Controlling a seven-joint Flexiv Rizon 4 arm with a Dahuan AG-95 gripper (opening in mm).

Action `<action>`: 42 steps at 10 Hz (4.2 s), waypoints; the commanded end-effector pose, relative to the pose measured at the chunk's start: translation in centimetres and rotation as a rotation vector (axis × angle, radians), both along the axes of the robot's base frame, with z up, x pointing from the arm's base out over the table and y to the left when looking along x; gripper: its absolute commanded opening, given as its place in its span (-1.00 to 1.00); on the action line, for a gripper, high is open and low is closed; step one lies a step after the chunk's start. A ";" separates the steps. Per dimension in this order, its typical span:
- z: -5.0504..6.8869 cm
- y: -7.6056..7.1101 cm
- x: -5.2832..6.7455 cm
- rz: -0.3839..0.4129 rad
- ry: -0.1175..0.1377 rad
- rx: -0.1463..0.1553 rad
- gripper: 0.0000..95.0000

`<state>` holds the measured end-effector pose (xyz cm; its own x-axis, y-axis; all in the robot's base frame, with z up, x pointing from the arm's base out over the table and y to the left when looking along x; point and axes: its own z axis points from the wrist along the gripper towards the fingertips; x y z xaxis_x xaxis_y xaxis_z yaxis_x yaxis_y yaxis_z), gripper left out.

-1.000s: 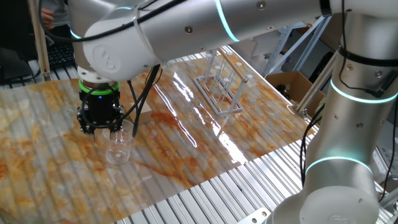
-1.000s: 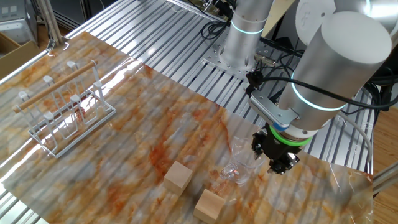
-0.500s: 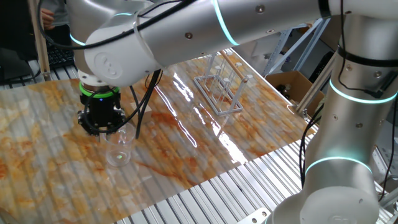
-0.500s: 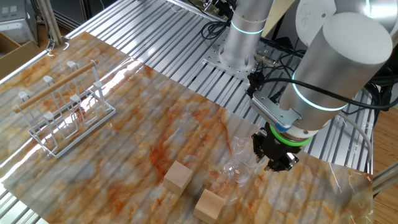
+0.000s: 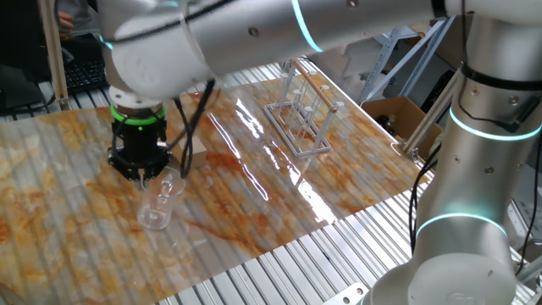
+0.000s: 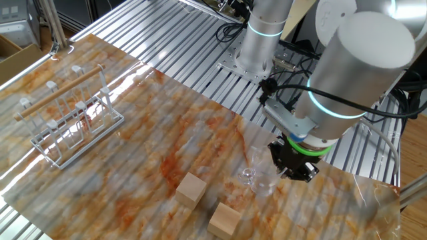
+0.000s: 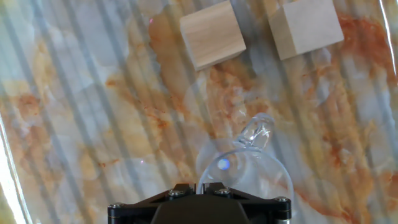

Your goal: Put the cup on the cup rack

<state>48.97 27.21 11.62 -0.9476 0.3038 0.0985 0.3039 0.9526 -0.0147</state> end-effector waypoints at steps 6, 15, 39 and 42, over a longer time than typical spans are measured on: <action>1.4 -2.6 0.9 -0.048 0.046 0.150 -1.00; 1.8 -7.0 1.6 -0.063 0.067 0.311 -1.00; 1.6 -20.1 2.7 0.061 0.087 0.457 -1.00; 1.5 -20.6 2.9 0.101 0.078 0.449 -1.00</action>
